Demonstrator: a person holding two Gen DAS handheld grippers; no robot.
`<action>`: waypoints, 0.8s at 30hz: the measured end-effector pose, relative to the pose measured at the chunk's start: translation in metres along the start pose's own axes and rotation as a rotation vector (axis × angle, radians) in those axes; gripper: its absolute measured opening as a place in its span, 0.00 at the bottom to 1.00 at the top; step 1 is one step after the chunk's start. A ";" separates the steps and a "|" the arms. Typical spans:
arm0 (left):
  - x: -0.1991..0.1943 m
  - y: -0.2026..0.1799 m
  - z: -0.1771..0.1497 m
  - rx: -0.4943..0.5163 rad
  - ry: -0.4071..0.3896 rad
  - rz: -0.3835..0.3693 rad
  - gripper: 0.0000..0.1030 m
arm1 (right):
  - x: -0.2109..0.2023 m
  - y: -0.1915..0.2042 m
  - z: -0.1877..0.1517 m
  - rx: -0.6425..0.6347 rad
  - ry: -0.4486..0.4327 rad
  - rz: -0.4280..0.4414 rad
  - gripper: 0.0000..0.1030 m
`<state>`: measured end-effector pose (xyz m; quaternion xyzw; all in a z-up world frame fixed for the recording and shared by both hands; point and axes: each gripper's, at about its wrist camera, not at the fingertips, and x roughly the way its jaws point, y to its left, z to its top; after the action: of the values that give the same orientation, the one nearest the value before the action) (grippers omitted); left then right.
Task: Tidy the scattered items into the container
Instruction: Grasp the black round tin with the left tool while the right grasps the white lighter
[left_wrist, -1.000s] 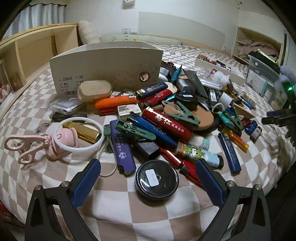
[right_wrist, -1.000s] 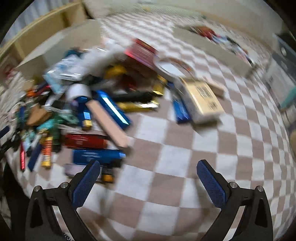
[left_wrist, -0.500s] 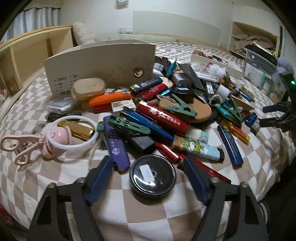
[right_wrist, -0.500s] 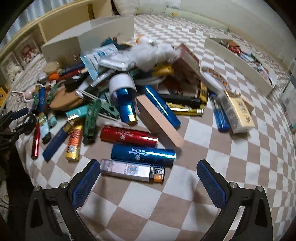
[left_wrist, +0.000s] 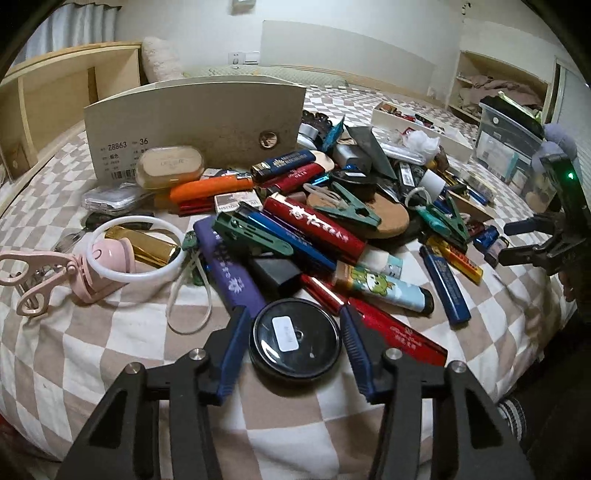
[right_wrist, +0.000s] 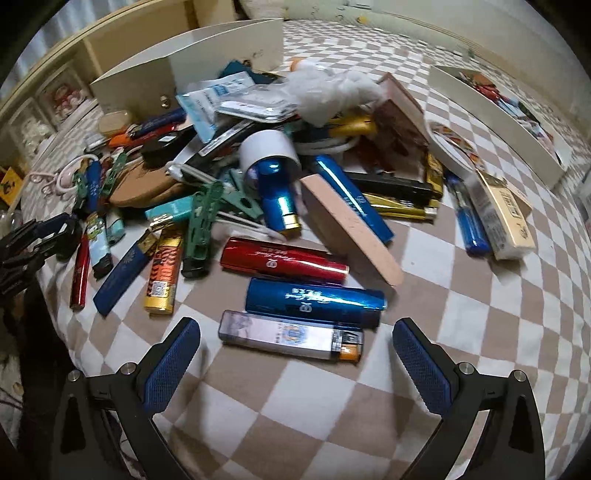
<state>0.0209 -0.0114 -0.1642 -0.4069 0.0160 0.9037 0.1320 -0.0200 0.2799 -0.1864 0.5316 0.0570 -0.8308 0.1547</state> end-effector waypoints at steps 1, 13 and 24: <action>0.000 0.000 0.000 0.000 0.002 -0.003 0.49 | 0.002 0.000 0.000 -0.002 0.006 -0.006 1.00; 0.001 -0.003 -0.005 0.003 0.027 0.019 0.50 | 0.017 0.002 0.002 0.042 0.083 -0.058 1.00; -0.002 -0.007 -0.006 0.014 0.027 0.033 0.53 | 0.010 0.001 0.001 0.066 0.071 -0.076 0.80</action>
<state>0.0286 -0.0061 -0.1663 -0.4176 0.0308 0.9002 0.1194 -0.0240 0.2766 -0.1945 0.5628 0.0554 -0.8182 0.1034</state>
